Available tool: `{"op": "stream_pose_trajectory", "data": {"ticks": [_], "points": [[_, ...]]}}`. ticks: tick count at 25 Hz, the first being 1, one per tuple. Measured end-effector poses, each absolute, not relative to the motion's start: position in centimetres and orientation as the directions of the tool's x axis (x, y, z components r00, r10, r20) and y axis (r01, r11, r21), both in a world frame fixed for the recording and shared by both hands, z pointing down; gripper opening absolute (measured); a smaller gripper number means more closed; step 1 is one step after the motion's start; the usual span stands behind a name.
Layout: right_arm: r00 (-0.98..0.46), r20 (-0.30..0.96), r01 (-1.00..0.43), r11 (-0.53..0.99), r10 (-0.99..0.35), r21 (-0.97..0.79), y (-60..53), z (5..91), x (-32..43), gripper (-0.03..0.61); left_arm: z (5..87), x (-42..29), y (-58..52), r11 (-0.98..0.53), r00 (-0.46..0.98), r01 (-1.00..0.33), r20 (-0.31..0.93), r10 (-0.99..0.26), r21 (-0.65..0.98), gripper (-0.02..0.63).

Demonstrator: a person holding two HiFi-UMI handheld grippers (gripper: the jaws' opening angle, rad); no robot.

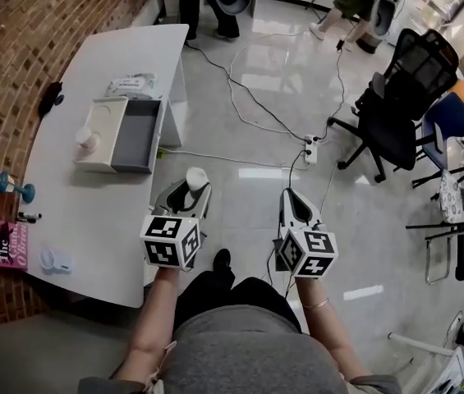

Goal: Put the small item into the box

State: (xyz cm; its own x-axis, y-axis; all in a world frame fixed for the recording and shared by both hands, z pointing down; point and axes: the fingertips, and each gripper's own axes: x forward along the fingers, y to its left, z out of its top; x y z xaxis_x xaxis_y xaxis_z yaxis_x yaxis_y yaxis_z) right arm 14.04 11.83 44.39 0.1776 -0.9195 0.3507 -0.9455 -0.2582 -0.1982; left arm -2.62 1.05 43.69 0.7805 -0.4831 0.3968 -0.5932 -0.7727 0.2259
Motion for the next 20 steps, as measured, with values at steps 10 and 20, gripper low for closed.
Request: {"op": "stream_pose_trajectory", "data": {"ticks": [10,20], "points": [[0.122,0.361,-0.958,-0.205,-0.925,-0.202,6.7,44.3,14.1,0.008,43.4,-3.2,-3.3,-0.738,0.756,-0.634,0.386,-0.528,0.232,0.175],[-0.009,0.346,-0.964,-0.084,-0.938,-0.254,-1.3,44.8,15.3,0.008,43.5,-2.3,-8.7,-0.677,0.703,-0.700,0.387,-0.597,0.227,0.175]]}}
